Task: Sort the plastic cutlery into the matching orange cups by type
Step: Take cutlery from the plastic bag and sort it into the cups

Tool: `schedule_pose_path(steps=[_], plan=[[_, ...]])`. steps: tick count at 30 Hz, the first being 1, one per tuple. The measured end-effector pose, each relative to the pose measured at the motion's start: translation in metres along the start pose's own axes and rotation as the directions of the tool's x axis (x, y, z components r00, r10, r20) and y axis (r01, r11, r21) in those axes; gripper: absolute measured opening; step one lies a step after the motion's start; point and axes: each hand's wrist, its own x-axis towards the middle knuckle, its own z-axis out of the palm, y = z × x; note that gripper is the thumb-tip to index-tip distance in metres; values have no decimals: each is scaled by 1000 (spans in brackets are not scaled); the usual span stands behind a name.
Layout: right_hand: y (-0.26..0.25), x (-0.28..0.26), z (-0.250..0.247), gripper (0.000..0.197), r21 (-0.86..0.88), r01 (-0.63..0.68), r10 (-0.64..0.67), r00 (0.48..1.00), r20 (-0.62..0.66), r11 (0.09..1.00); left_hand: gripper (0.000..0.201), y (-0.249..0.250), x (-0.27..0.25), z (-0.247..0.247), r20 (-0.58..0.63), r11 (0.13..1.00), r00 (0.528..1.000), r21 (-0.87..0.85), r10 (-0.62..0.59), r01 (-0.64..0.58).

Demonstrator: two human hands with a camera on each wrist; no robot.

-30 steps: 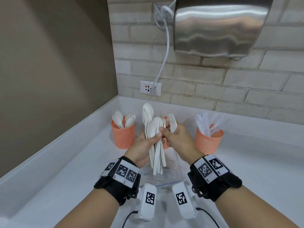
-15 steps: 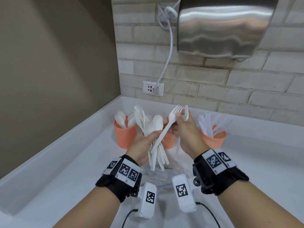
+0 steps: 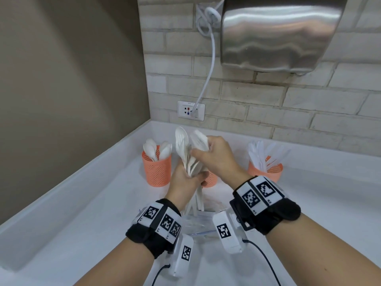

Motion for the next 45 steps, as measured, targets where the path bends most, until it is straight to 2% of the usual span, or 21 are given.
schedule_pose_path(steps=[3, 7, 10, 13, 14, 16, 18, 20, 22, 24, 26, 28, 30, 32, 35, 40, 42, 43, 45], plan=[[-7, 5, -5, 14, 113, 25, -12, 994, -112, 993, 44, 0, -2, -4, 27, 1000, 1000, 11, -8, 8], [-11, 17, -13, 15, 311, 10, 48, 983, -178, 950, 38, 1, -6, -8, 52, 1000, 999, 4, -9, 9], [-12, 24, -18, 14, 557, -9, 128, 976, -174, 830, 32, 2, -10, -13, 43, 999, 999, -24, -25, 26], [-12, 27, -24, 8, 735, -13, 198, 966, -166, 678, 8, 2, -13, -20, 44, 999, 998, -8, -35, 36], [-11, 28, -26, 6, 745, -18, 207, 965, -161, 667, 2, 3, -15, -21, 46, 999, 998, -8, -36, 37], [-11, 26, -26, 12, 692, -30, 173, 975, -138, 721, 7, 4, -16, -24, 52, 999, 998, -10, -35, 35], [-14, 19, -22, 16, 572, -50, 91, 995, -44, 819, 6, 5, -17, -26, 57, 999, 998, -5, -32, 32], [-19, 11, -11, 19, 370, -63, 25, 994, 106, 927, 8, 7, -17, -29, 61, 1000, 998, 2, -19, 19], [-25, 5, 3, 21, 66, -25, 11, 980, 198, 997, 12, 9, -17, -33, 67, 1000, 998, 26, 0, -2], [-30, 3, 15, 29, -205, 25, 20, 977, 215, 978, 15, 9, -17, -38, 76, 999, 997, 50, 2, -6], [-33, 1, 23, 32, -287, 32, 33, 975, 219, 957, 19, 9, -19, -44, 72, 998, 997, 57, -3, -2], [-35, 1, 29, 28, -218, 38, 11, 976, 218, 975, 25, 9, -19, -52, 64, 998, 998, 58, -7, 4], [-39, 3, 33, 21, -23, 22, -19, 990, 136, 999, 33, 10, -20, -60, 54, 998, 998, 63, -19, 16], [-43, 7, 33, 15, 181, 22, -33, 998, 56, 983, 42, 10, -21, -68, 46, 997, 998, 65, -36, 33], [-47, 19, 30, 12, 366, 38, -35, 999, -16, 930, 38, 8, -22, -78, 36, 997, 999, 70, -36, 34], [-28, 45, 22, 29, 656, -36, 139, 985, -105, 754, 31, 4, -20, -81, 50, 997, 998, 59, -50, 47], [-15, 54, 11, 23, 715, 0, 191, 964, -187, 699, 28, 3, -18, -80, 51, 997, 997, 53, -60, 57], [-9, 59, 5, 17, 711, 33, 194, 952, -235, 702, 26, 2, -16, -79, 56, 997, 997, 48, -62, 60], [3, 68, -4, 28, 643, 103, 168, 923, -347, 759, 20, 2, -13, -77, 66, 997, 996, 41, -66, 64]])
